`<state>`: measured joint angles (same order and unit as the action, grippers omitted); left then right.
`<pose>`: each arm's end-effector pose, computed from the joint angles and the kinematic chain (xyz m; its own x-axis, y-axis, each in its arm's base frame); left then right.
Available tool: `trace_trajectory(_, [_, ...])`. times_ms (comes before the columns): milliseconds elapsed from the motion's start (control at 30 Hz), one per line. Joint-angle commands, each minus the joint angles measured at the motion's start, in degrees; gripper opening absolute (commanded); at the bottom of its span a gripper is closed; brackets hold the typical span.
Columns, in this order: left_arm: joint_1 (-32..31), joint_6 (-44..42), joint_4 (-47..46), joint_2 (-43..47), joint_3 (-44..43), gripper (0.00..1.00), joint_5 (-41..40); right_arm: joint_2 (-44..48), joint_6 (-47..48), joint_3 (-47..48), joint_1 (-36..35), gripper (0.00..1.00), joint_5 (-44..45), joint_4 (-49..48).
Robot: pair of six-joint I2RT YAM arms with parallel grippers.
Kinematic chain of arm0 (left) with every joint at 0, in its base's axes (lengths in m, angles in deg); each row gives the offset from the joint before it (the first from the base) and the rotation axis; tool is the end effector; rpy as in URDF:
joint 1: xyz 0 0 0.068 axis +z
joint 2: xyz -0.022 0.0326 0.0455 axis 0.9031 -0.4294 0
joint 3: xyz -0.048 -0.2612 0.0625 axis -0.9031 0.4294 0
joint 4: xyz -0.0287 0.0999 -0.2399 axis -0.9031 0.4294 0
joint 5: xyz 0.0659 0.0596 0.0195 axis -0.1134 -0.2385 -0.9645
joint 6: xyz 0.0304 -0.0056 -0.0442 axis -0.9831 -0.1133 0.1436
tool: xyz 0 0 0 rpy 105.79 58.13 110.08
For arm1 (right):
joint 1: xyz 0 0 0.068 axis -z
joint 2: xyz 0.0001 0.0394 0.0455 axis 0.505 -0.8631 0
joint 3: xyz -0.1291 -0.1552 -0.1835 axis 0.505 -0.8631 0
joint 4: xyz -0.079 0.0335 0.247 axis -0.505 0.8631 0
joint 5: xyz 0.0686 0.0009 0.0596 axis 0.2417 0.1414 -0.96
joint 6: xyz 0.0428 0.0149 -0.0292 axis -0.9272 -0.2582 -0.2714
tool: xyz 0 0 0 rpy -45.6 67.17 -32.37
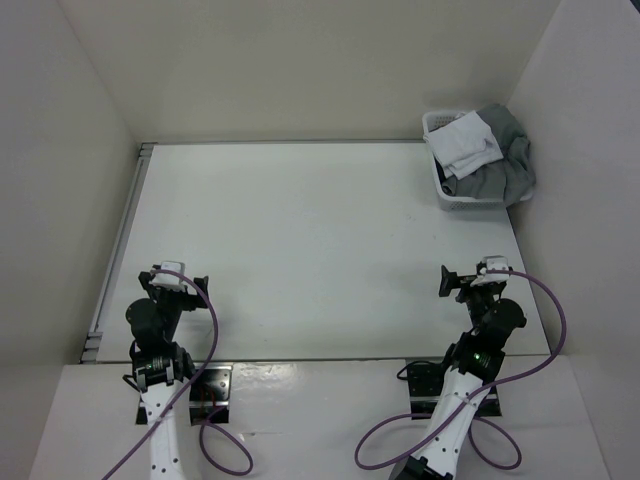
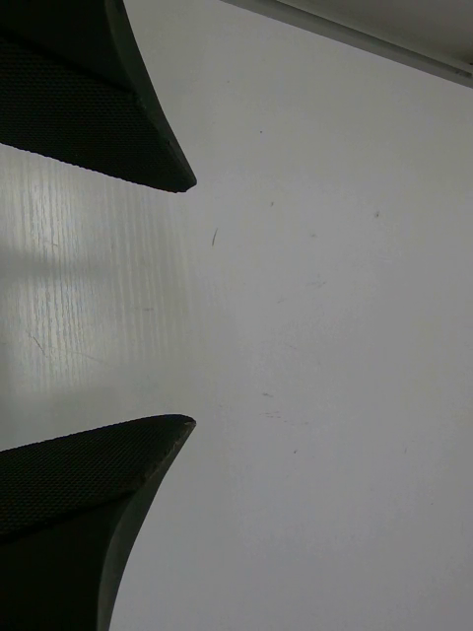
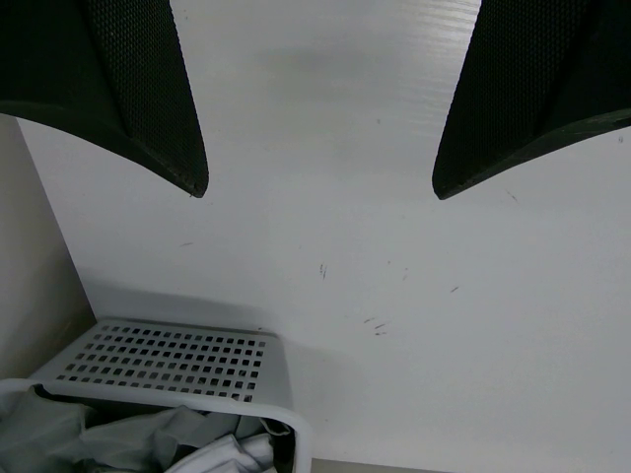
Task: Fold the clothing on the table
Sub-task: Grab the skirt from the pile
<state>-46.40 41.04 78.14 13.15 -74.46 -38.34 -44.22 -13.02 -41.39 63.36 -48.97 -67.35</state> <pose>0.1044 0.0222 0.1728 -0.0963 0.0170 -0.9952 0.0127 0.9998 0.0158 0.0962 -0.0382 0.1808 -0.0249 -0.1170 -0.9928 -0.0337 0.9927 -0.1162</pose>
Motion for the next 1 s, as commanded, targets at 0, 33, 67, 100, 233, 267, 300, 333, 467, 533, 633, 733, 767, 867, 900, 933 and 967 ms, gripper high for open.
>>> trace_trajectory(0, [0.0, 0.6, -2.5, 7.7, 2.2, 0.99, 0.4, 4.7, 0.6, -2.8, 0.4, 0.98, -0.7, 0.1])
trace_trajectory(33, [0.0, 0.6, -2.5, 7.7, 2.2, 0.99, 0.4, 4.7, 0.6, -2.8, 0.4, 0.98, -0.7, 0.1])
trace_trajectory(67, [0.0, 0.6, -2.5, 7.7, 2.2, 0.99, 0.4, 4.7, 0.6, -2.8, 0.4, 0.98, -0.7, 0.1])
trace_trajectory(100, [0.0, 0.6, -2.5, 7.7, 2.2, 0.99, 0.4, 4.7, 0.6, -2.8, 0.4, 0.98, -0.7, 0.1])
trace_trajectory(233, [0.0, 0.6, -2.5, 7.7, 2.2, 0.99, 0.4, 4.7, 0.6, -2.8, 0.4, 0.98, -0.7, 0.1])
trace_trajectory(267, [0.0, 0.6, -2.5, 7.7, 2.2, 0.99, 0.4, 4.7, 0.6, -2.8, 0.4, 0.98, -0.7, 0.1])
trace_trajectory(300, [0.0, 0.6, -2.5, 7.7, 2.2, 0.99, 0.4, 4.7, 0.6, -2.8, 0.4, 0.98, -0.7, 0.1])
trace_trajectory(333, [0.0, 0.6, -2.5, 7.7, 2.2, 0.99, 0.4, 4.7, 0.6, -2.8, 0.4, 0.98, -0.7, 0.1])
trace_trajectory(467, [0.0, 0.6, -2.5, 7.7, 1.0, 0.99, 0.3, 4.7, 0.6, -2.8, 0.4, 0.98, -1.3, -0.9])
trace_trajectory(533, [0.0, 4.4, -3.3, 7.7, -2.8, 0.99, -3.8, 4.7, -0.7, -0.7, 0.4, 0.98, -1.4, -0.9])
trace_trajectory(633, [0.0, 7.4, -2.5, 7.2, -8.8, 0.99, -7.4, 4.7, -6.4, 5.0, -0.2, 0.98, 3.4, -1.8])
trace_trajectory(733, [0.0, 6.4, -1.1, 6.1, -18.1, 0.99, -5.3, 4.7, -5.6, 10.7, -0.3, 0.98, 4.0, -1.1])
trace_trajectory(767, [0.0, 6.4, -1.1, 4.4, -22.7, 0.99, -5.8, 4.1, -7.2, 12.1, -0.3, 0.98, 4.9, -1.1])
trace_trajectory(867, [0.0, 7.5, 0.7, -4.5, -31.2, 0.99, -7.9, -1.2, -13.1, 19.0, -0.3, 0.98, 8.0, -3.4])
trace_trajectory(900, [0.0, 7.5, 2.1, -8.1, -38.6, 0.99, -9.6, -4.2, -14.2, 24.2, -0.3, 0.98, 8.0, -2.4])
trace_trajectory(933, [0.0, 7.5, 6.7, -16.2, -42.8, 0.99, -10.2, -7.9, -14.2, 27.6, -0.3, 0.98, 8.0, -1.1])
trace_trajectory(967, [0.0, 6.9, 9.3, -20.8, -47.5, 0.99, -11.0, -17.3, -14.2, 31.3, -0.3, 0.98, 8.0, 0.5])
